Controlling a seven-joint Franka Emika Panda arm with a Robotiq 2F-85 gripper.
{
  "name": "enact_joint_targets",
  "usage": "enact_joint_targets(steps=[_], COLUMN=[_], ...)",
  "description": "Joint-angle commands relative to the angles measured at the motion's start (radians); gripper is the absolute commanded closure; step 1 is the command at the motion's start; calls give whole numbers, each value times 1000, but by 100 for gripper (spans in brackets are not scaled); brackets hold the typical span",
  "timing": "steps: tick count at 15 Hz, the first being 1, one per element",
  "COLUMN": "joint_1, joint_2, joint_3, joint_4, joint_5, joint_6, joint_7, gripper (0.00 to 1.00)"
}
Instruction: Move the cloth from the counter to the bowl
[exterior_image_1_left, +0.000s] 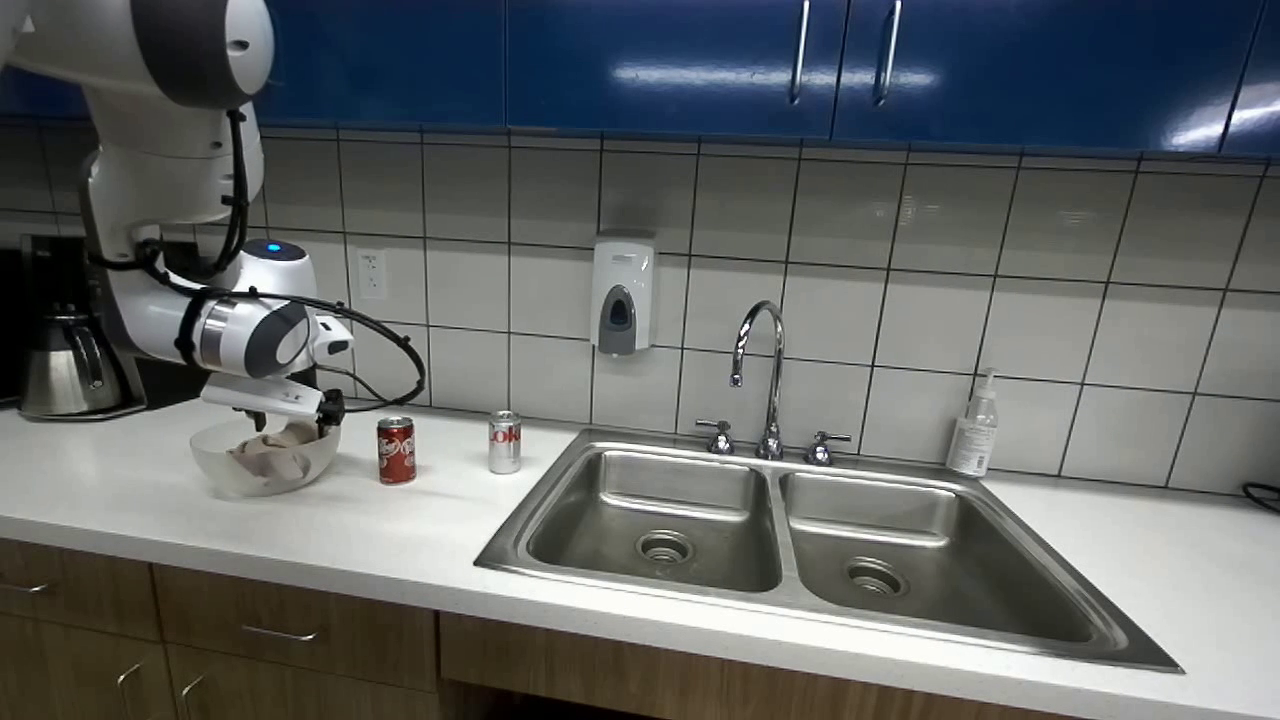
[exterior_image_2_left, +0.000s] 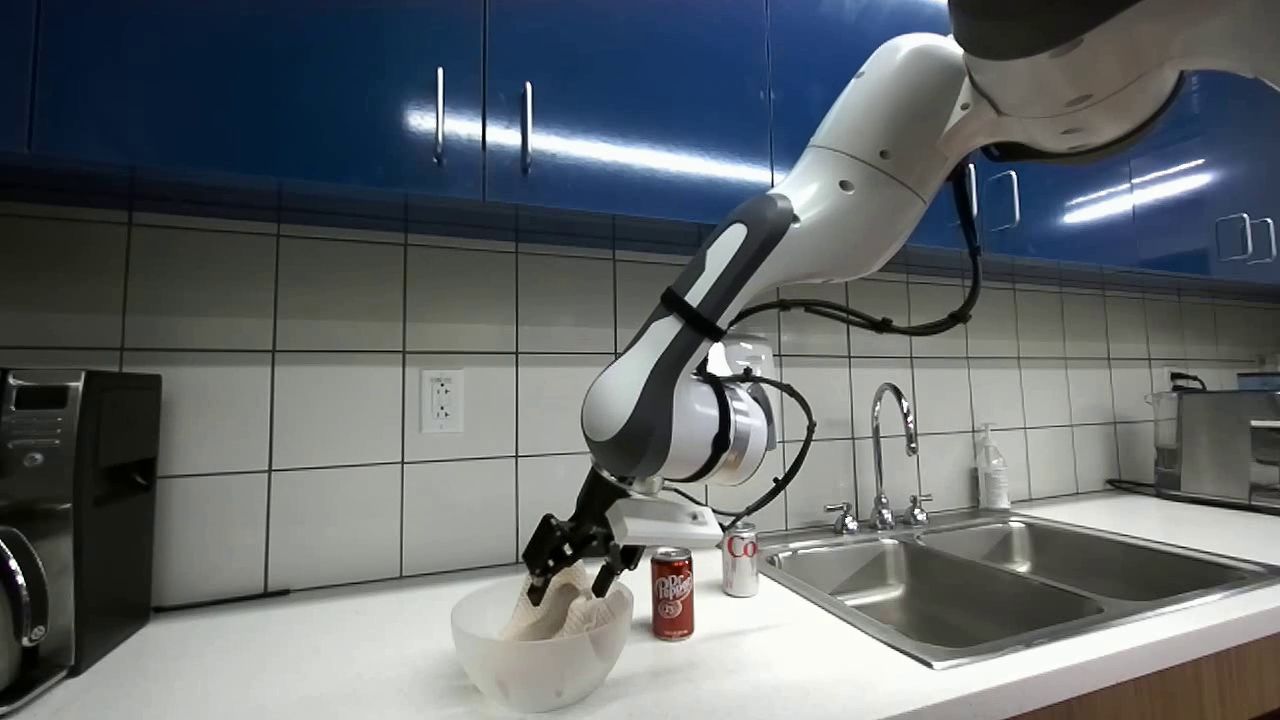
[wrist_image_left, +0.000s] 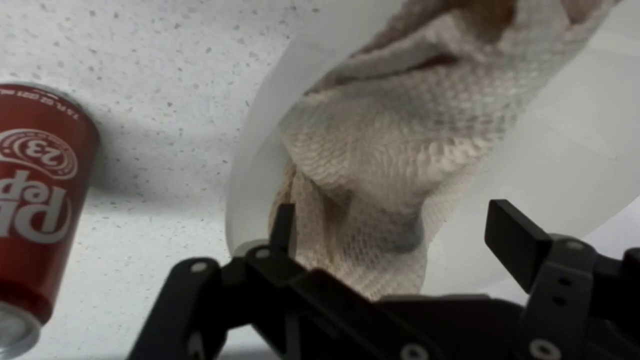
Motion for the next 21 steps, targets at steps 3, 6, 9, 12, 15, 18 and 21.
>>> enact_joint_targets(steps=[3,6,9,12,15,18,21], joint_1=[-21,-29,-53,-104,-183,-290,-410], joint_2=[-33,-46,-75,-109,-165,-224,-286], joint_3=[25,37,69,127,198,292,396], joint_4=[-1,-9,-28,-51,-91,-144,-196], joint_5=[-20,-16,-6,12,51,96,167], joint_6=[-26,-21,-8,-3,-38,-75,-117], joint_7=[10,6,-6,-22,-38,-58,-104], gripper=[0,0,0,0,0,0,0])
